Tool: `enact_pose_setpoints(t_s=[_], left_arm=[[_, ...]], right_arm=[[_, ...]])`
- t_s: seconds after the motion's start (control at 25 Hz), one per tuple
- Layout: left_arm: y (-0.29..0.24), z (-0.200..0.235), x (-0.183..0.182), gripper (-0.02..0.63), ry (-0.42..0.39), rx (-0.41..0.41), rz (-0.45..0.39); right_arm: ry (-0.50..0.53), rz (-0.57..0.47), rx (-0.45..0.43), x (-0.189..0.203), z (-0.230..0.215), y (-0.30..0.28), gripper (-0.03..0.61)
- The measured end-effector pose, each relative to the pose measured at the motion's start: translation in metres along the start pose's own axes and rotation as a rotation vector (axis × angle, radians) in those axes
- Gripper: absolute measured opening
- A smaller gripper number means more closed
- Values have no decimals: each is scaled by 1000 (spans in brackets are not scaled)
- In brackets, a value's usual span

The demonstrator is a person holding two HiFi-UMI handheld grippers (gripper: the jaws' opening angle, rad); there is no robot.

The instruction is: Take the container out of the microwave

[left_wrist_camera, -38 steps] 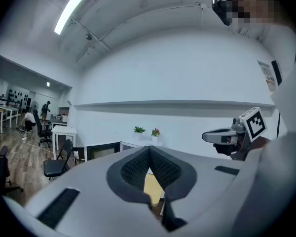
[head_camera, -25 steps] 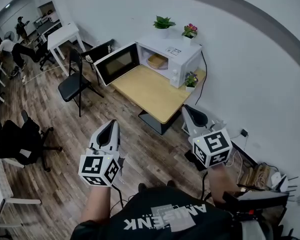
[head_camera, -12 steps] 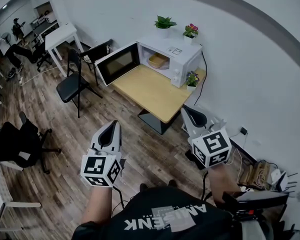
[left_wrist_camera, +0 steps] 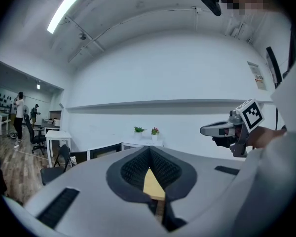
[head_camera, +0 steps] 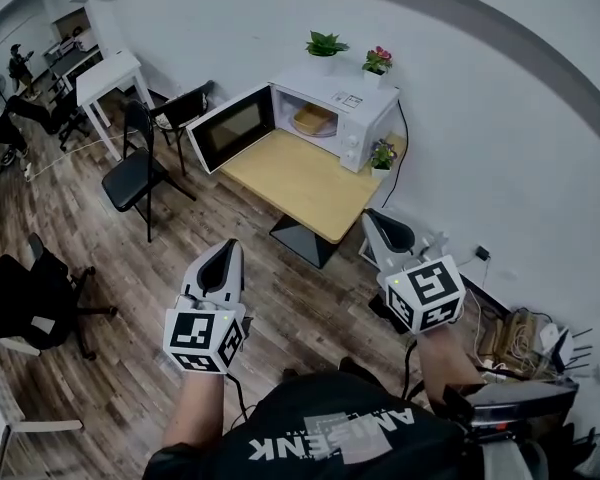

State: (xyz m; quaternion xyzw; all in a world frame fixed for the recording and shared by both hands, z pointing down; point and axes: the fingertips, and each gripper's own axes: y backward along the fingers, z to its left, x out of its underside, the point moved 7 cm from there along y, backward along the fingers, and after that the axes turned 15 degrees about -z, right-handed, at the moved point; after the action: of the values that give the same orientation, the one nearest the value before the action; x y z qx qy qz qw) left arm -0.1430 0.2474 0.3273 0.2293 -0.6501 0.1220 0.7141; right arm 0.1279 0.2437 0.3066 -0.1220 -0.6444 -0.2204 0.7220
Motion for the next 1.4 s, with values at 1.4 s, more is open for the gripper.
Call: enact_pose_setpoints(t_s=[1.4], left_arm=[[-191, 118, 33, 2, -24, -125, 38]], right_arm=[[-25, -30, -157, 50, -110, -242, 6]])
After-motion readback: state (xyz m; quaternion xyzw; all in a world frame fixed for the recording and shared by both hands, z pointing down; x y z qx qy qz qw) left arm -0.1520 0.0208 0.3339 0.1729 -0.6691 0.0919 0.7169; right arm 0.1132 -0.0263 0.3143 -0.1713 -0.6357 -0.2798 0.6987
